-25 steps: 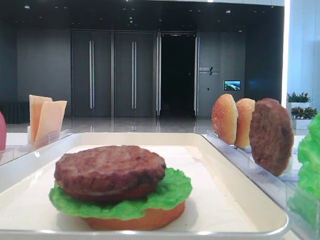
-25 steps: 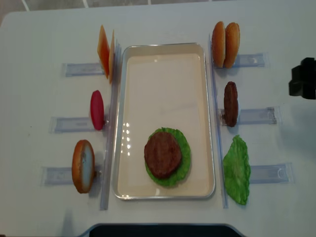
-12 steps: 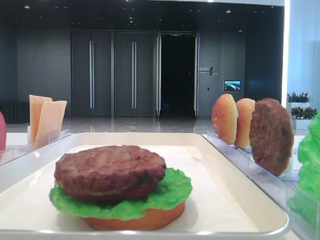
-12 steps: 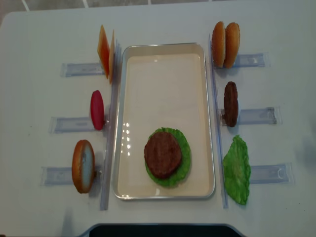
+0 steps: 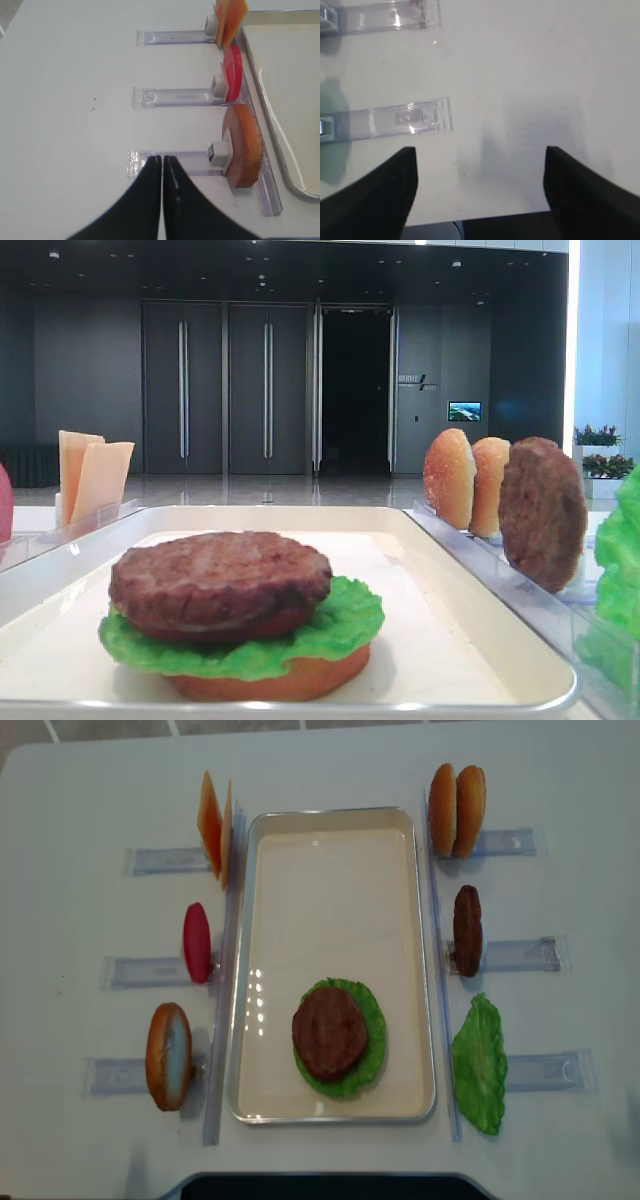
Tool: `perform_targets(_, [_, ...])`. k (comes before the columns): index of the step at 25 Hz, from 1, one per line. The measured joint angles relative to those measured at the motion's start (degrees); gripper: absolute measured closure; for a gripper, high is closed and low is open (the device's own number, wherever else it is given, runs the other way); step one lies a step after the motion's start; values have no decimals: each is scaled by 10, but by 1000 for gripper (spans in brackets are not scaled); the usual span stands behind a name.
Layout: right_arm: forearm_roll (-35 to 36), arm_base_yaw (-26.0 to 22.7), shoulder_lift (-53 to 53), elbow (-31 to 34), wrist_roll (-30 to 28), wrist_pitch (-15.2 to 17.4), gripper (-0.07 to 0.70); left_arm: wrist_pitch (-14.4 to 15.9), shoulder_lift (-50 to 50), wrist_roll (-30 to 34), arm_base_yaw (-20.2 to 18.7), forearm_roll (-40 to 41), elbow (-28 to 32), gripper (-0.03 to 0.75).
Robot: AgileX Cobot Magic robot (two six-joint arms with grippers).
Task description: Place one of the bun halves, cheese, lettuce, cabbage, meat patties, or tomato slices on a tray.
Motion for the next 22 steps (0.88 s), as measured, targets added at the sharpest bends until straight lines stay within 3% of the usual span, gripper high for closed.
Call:
perform_targets(5, [0, 0, -80, 29, 1, 9, 103, 0, 0, 0, 0, 0, 0, 715])
perform_targets(22, [-2, 7, -317, 33, 1, 9, 103, 0, 0, 0, 0, 0, 0, 715])
